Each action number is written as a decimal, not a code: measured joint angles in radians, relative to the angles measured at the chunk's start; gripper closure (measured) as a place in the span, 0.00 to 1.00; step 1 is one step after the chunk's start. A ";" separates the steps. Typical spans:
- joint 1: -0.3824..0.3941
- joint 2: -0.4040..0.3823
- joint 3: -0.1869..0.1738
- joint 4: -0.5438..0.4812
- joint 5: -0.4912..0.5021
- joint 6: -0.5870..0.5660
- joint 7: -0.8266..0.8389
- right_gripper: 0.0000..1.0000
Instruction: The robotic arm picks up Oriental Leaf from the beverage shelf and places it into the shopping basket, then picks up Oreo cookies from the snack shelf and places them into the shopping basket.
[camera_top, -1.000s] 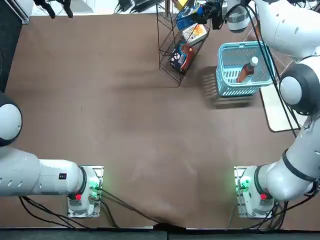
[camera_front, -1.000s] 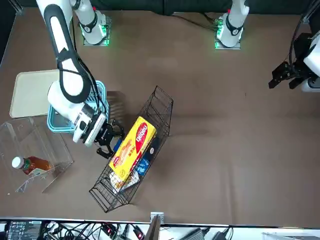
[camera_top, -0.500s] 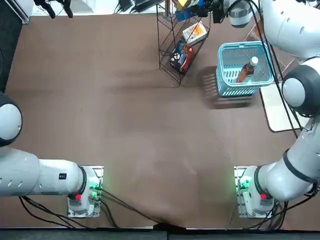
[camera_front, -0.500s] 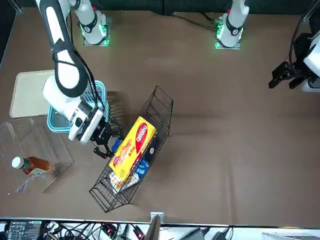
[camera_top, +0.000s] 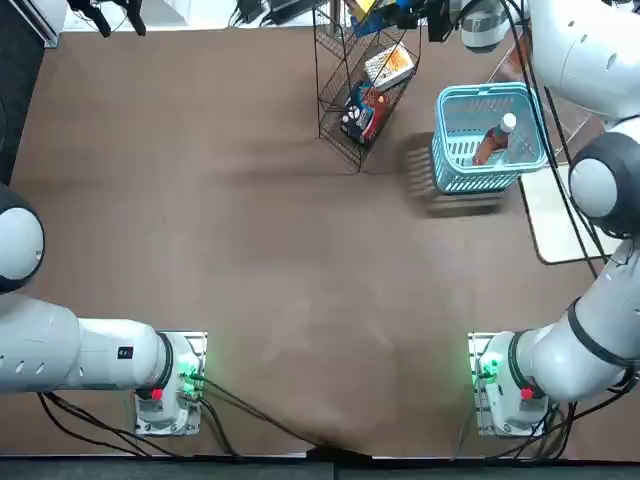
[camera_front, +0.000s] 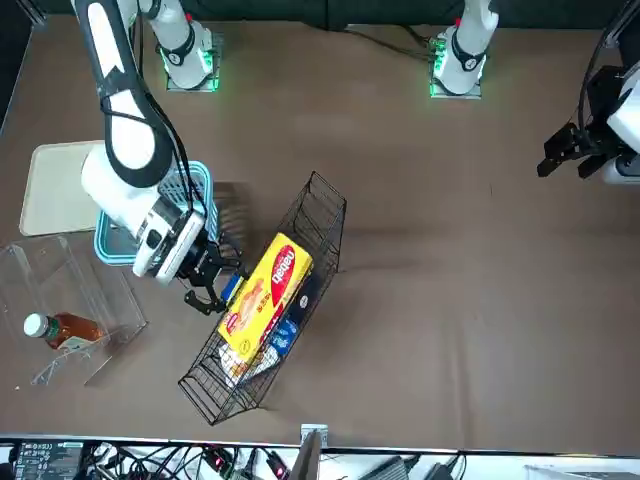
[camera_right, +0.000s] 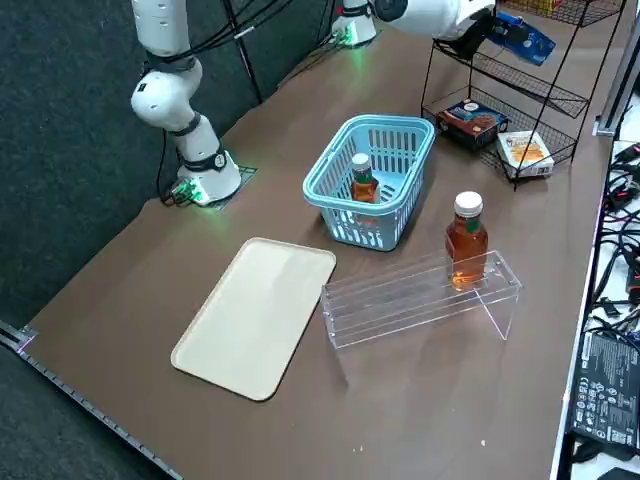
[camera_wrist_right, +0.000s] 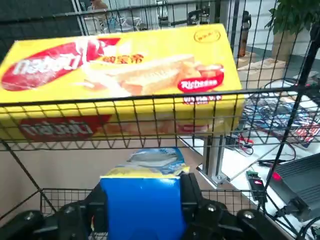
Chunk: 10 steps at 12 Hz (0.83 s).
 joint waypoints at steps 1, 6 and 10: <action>0.000 -0.019 -0.001 -0.019 -0.001 0.000 0.000 0.39; -0.009 -0.154 -0.010 -0.167 -0.015 0.002 0.000 0.39; -0.031 -0.279 -0.014 -0.299 -0.053 0.002 0.000 0.39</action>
